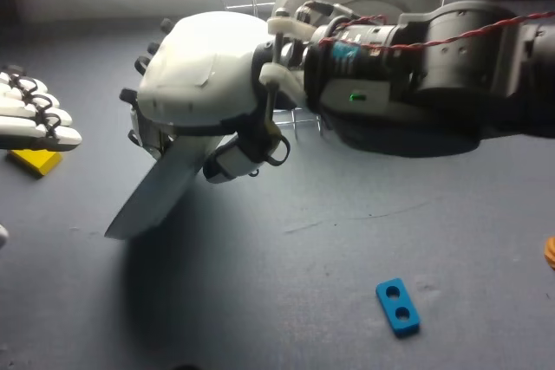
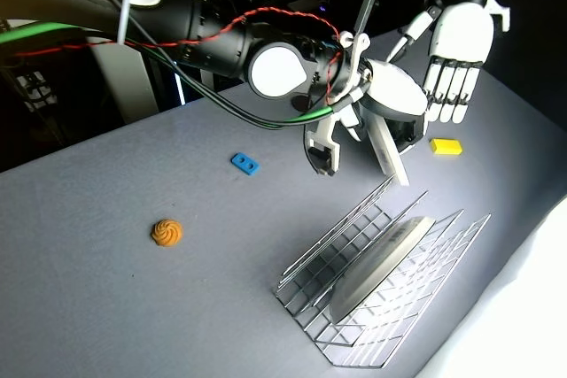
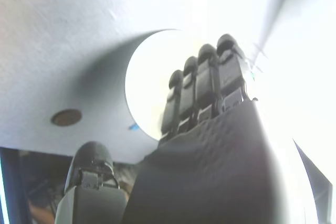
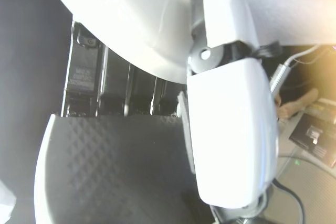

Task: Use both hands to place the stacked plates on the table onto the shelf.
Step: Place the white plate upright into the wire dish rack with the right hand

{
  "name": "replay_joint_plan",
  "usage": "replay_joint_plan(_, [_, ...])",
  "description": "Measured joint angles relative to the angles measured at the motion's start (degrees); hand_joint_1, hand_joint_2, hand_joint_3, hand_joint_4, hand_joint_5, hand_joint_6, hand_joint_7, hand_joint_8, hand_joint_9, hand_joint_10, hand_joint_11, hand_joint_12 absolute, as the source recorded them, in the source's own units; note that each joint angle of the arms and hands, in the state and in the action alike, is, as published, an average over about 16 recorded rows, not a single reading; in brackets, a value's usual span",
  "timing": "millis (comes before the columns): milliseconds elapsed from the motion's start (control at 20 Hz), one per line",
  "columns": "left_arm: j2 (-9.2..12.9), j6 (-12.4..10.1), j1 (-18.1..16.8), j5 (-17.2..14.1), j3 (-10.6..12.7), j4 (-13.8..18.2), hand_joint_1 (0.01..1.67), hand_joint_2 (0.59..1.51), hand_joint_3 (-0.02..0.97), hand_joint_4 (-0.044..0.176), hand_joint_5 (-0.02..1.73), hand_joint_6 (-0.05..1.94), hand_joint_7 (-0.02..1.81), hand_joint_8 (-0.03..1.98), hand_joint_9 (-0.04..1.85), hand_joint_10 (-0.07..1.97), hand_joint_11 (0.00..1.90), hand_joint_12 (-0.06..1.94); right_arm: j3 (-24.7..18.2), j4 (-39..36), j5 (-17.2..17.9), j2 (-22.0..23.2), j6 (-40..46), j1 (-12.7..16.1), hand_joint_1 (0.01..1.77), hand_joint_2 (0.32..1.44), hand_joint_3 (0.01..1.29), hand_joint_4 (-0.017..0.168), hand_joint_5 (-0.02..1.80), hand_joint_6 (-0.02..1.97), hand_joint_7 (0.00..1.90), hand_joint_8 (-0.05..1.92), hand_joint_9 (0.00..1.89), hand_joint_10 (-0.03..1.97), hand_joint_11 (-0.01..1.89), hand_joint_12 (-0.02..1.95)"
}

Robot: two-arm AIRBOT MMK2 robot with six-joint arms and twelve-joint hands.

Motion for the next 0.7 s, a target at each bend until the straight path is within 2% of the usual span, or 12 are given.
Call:
replay_joint_plan(150, [1.29,-1.2,-3.08,-2.31,-0.01,2.1,0.01,1.129,0.017,-0.001,0.08,0.01,0.07,0.02,0.05,0.01,0.02,0.02,-2.65,1.41,-0.87,2.64,0.12,2.04,1.33,0.97,0.02,0.003,1.02,0.74,1.1,0.68,1.04,0.84,0.8,1.06])
replay_joint_plan(350, [2.73,-3.21,-6.85,-4.84,-0.14,5.27,0.01,1.126,0.017,-0.001,0.08,0.01,0.07,0.02,0.04,0.01,0.02,0.02,-5.87,4.29,-2.6,5.75,0.24,4.82,1.34,0.98,0.02,0.003,1.04,0.77,1.13,0.66,1.05,0.81,0.81,1.0])
replay_joint_plan(500, [3.44,-4.47,-9.22,-6.25,-0.18,7.62,0.01,1.124,0.017,-0.001,0.08,0.01,0.08,0.01,0.05,0.01,0.02,0.02,-8.02,6.93,-4.19,8.12,0.27,7.02,1.36,0.98,0.02,-0.002,1.05,0.8,1.14,0.64,1.03,0.94,0.82,0.99])
replay_joint_plan(700, [3.87,-5.85,-11.27,-7.38,0.35,10.15,0.01,1.122,0.018,-0.001,0.08,0.01,0.09,0.01,0.06,0.01,0.02,0.02,-10.44,11.28,-6.47,11.24,0.24,9.76,1.37,0.98,0.02,-0.002,1.05,0.81,1.14,0.65,1.03,0.94,0.82,1.0])
